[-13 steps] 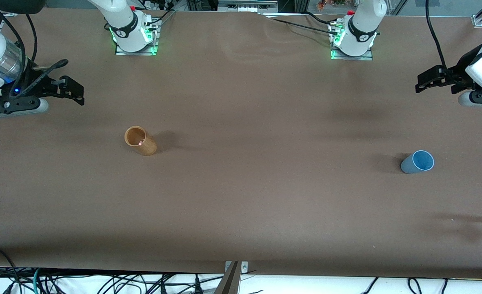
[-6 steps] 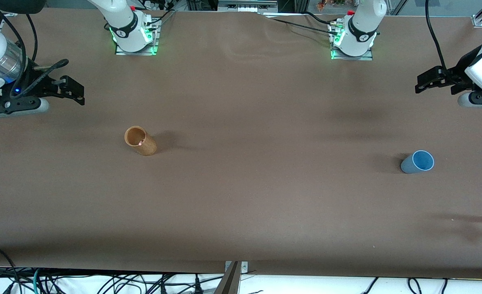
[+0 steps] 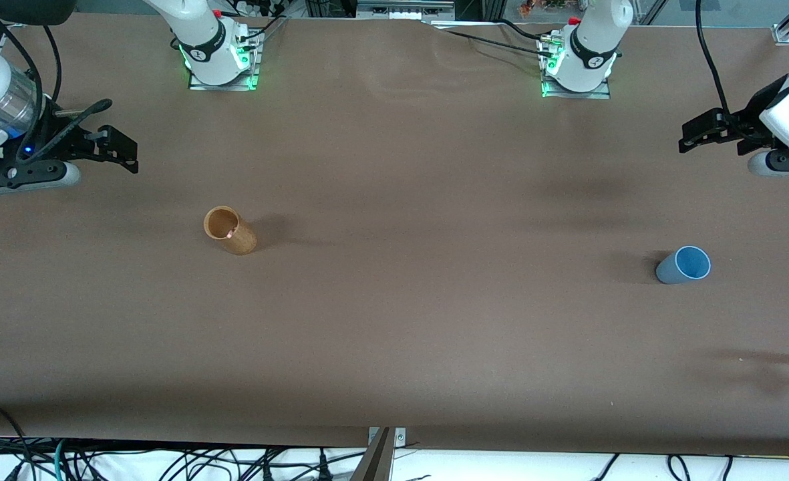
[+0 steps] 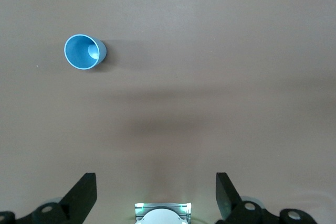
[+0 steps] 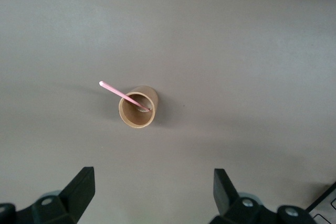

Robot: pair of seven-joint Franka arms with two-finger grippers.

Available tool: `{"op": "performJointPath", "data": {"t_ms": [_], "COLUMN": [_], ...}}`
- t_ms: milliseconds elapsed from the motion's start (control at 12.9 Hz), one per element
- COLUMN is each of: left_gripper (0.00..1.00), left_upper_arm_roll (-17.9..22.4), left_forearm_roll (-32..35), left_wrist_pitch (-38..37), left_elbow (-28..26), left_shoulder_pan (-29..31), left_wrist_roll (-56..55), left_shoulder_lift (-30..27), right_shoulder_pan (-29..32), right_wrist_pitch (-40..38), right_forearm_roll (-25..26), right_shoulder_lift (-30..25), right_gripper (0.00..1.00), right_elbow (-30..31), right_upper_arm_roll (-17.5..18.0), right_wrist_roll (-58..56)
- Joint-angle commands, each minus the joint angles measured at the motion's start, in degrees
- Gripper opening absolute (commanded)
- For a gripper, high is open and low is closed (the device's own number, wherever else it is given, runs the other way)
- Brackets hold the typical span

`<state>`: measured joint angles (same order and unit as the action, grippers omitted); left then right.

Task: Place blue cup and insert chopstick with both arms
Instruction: 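Reach the left gripper down toward the light blue cup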

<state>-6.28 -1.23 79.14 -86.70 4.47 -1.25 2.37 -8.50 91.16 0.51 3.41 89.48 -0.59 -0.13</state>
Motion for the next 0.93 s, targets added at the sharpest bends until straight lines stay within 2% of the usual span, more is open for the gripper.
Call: {"op": "performJointPath", "data": {"t_ms": [0, 541, 773, 851], "left_gripper": [1.00, 1.00, 1.00, 1.00], "left_upper_arm_roll": [-0.2, 0.0, 0.2, 0.2], "left_forearm_roll": [-1.2, -0.9, -0.3, -0.3], "left_wrist_pitch": [-0.2, -0.2, 0.9, 3.4], "left_elbow": [1.5, 1.5, 1.5, 0.8], "left_shoulder_pan": [0.4, 0.5, 1.3, 2.7], "left_wrist_roll": [1.1, 1.1, 1.1, 1.2], "left_shoulder_lift": [1.4, 6.3, 11.8, 13.1], "right_shoulder_pan": [-0.4, -0.4, -0.3, -0.2], "right_wrist_pitch": [-0.2, 0.1, 0.1, 0.2], "right_forearm_roll": [0.0, 0.0, -1.4, -1.7], "right_shoulder_lift": [0.4, 0.5, 0.5, 0.5], "right_gripper": [1.00, 1.00, 1.00, 1.00], "right_elbow": [-1.5, -1.5, -1.5, -1.6], "right_upper_arm_roll": [0.4, 0.5, 0.5, 0.4], "right_wrist_roll": [0.7, 0.7, 0.7, 0.7]}}
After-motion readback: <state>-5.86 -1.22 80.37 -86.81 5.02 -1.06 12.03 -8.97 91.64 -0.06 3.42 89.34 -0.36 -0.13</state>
